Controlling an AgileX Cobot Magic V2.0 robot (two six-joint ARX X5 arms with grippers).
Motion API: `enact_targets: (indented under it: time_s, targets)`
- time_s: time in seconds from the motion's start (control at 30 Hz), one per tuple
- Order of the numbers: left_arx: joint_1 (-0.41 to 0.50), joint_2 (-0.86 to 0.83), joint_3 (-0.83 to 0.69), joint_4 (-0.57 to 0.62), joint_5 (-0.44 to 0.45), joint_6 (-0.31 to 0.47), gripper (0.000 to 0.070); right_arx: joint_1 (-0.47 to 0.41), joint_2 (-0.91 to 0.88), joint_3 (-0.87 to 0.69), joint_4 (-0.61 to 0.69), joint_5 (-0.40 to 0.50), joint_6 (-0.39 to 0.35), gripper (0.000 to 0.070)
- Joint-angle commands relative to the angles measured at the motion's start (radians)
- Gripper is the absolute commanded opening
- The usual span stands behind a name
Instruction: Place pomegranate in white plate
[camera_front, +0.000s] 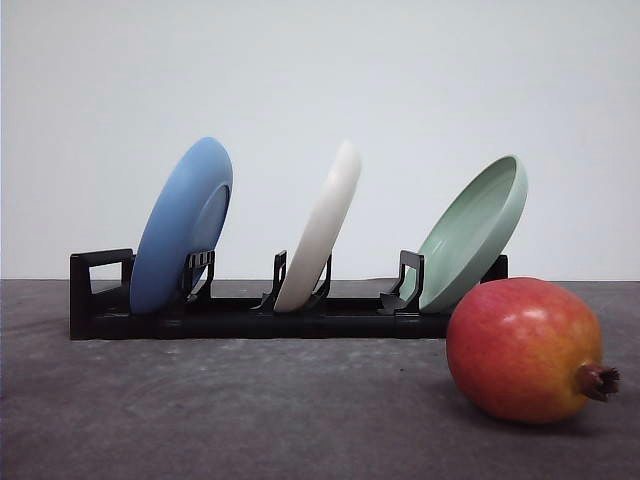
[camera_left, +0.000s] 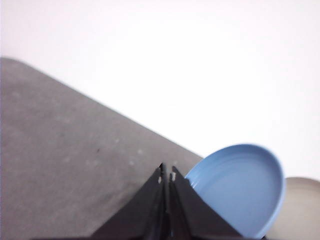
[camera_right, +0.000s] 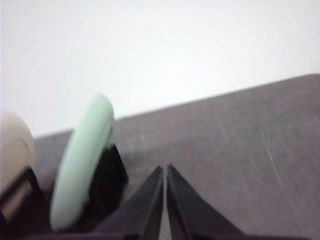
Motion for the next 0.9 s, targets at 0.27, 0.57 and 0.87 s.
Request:
enact_targets:
  time_s: [0.27,0.57,0.87]
  targets:
    - [0.002,0.071,0.338,-0.426,0.003,0.047,0.0003,-0.001,0.049,0.259,-0.306,-0.008,0.165,0.0006]
    - [0.002,0.286,0.595,-0.756,0.027,0.251,0.0003,-0.001,0.243,0.474,-0.570,-0.092,0.039,0.0006]
    - [-0.015,0.518,0.674,-0.799,0.163,0.340,0.0003,0.000,0.472,0.502,-0.568,-0.250,-0.083,0.0006]
